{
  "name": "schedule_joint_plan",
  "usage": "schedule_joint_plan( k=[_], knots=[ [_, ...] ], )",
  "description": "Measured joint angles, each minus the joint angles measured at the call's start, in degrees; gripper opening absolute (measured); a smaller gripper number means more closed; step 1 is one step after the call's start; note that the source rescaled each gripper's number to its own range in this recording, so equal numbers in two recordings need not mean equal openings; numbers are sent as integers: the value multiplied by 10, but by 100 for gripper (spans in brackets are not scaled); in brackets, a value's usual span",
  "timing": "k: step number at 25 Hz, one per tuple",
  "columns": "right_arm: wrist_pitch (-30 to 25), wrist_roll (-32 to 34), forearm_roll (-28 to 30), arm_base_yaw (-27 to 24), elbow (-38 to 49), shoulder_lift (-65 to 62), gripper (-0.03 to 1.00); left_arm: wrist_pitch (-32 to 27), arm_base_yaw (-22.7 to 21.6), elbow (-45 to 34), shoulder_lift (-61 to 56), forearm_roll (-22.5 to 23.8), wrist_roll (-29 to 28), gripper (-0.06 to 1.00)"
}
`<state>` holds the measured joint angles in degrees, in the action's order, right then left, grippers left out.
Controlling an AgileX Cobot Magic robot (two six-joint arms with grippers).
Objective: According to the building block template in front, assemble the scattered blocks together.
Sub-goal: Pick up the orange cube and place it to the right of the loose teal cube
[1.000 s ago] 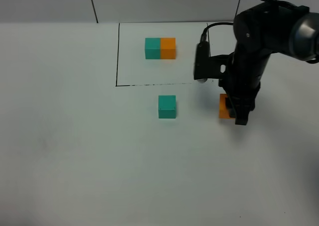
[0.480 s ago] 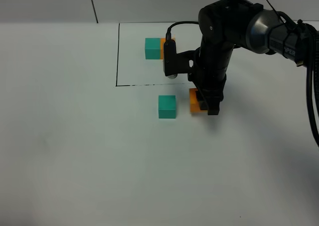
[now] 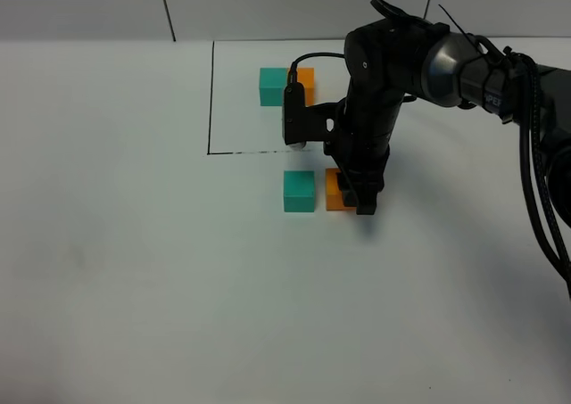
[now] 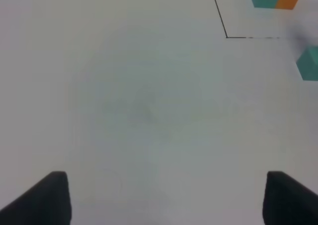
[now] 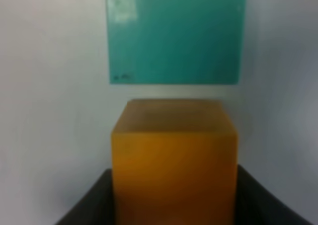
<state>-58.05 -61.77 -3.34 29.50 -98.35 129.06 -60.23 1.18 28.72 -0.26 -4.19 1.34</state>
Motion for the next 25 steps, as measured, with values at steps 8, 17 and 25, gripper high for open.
schedule_joint_plan(
  k=[8,17,25],
  knots=[
    [6,-1,-11,-1,-1,10,0,0,0,0,0,0,0,66],
    [12,-1,-34,-1,-6,12,0,0,0,0,0,0,0,66],
    [15,-1,-39,0,-6,13,0,0,0,0,0,0,0,66]
  ],
)
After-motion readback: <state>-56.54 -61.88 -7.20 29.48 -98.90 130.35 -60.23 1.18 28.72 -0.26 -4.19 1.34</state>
